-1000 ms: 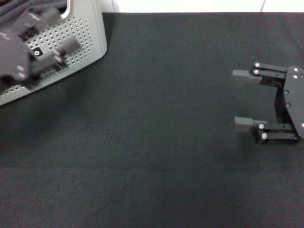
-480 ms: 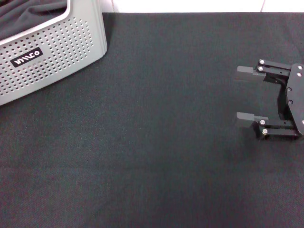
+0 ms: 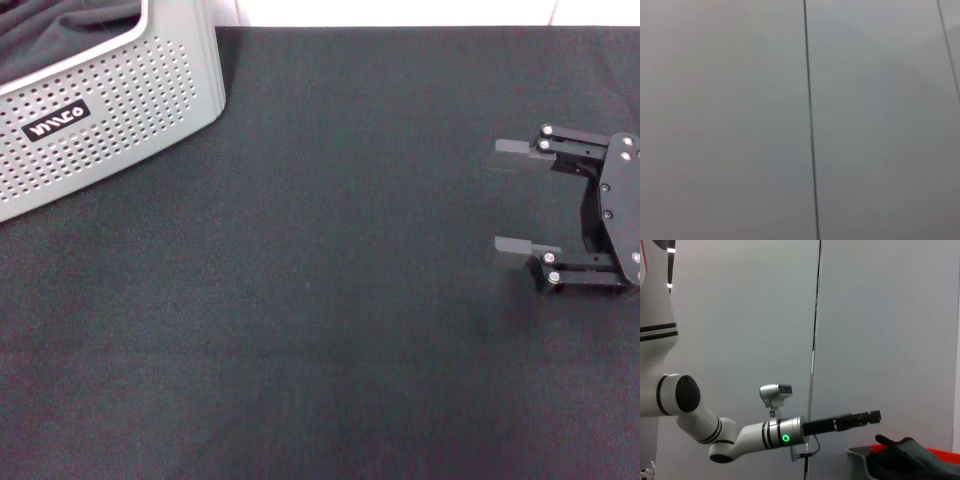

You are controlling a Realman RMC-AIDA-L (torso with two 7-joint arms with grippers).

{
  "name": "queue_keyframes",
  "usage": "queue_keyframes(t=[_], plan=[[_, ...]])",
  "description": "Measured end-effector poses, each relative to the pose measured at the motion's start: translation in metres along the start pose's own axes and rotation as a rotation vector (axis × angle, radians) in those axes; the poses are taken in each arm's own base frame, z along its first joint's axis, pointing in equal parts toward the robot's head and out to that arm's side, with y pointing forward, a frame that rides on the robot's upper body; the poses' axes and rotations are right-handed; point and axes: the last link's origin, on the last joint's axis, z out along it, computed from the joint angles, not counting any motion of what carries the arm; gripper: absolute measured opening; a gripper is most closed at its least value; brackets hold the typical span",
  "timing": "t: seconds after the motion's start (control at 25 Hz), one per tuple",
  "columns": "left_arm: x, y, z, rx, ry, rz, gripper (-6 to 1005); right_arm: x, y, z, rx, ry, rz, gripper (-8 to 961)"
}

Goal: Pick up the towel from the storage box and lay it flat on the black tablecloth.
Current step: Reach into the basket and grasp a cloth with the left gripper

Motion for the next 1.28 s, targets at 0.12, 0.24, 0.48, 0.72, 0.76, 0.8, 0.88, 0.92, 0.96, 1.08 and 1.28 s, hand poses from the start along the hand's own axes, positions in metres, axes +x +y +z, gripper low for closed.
queue_keyframes(t=[0.12,0.24,0.48,0.72,0.76,0.8,0.88,0.92,0.96,1.08,1.28], plan=[[-0.005,-0.004,0.004,0.027,-0.025,0.005,773,0.0,0.001,0.0,0.001,-0.003,0.002,722],[-0.009,-0.005,0.006,0.051,-0.039,0.027,773,0.001,0.002,-0.001,0.002,-0.004,0.004,722],[-0.015,-0.01,0.005,0.092,-0.071,0.033,771,0.001,0.003,-0.001,0.003,-0.008,0.005,722],[-0.02,-0.011,-0.002,0.123,-0.094,0.031,769,0.001,0.003,-0.001,-0.003,-0.009,0.005,722],[-0.022,-0.011,-0.003,0.126,-0.098,0.029,768,0.001,0.004,-0.001,-0.003,-0.009,0.005,722],[-0.024,-0.01,-0.003,0.128,-0.102,0.026,768,0.001,0.004,-0.001,-0.004,-0.009,0.003,722],[-0.026,-0.009,-0.003,0.128,-0.106,0.024,767,0.001,0.004,0.0,-0.006,-0.009,0.003,722],[-0.027,-0.008,-0.003,0.128,-0.107,0.024,767,0.001,0.004,0.0,-0.007,-0.009,0.003,722],[-0.028,-0.008,-0.003,0.128,-0.108,0.023,767,0.001,0.004,0.0,-0.008,-0.009,0.003,722],[-0.031,-0.007,-0.001,0.126,-0.113,0.018,766,0.001,0.004,0.0,-0.007,-0.009,0.003,722],[-0.033,-0.007,0.0,0.131,-0.123,0.013,764,0.001,0.005,-0.001,-0.005,-0.009,0.004,723]])
